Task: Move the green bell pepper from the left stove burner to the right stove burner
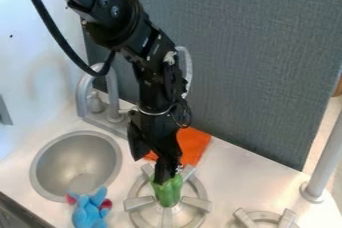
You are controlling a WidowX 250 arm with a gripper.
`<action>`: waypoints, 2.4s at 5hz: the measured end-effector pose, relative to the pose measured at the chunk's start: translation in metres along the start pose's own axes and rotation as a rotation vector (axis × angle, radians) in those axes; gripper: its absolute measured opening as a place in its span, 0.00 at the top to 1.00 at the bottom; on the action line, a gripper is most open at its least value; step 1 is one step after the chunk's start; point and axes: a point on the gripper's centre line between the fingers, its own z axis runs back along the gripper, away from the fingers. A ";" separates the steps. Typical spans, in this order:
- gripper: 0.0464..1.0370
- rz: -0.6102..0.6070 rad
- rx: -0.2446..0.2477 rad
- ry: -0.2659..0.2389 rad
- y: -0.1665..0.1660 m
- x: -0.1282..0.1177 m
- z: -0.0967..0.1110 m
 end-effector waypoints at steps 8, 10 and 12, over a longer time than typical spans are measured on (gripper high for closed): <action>0.04 0.005 0.038 0.141 0.009 0.037 -0.049; 0.25 -0.008 0.041 0.144 0.010 0.035 -0.051; 0.76 0.000 0.030 0.164 0.009 0.030 -0.052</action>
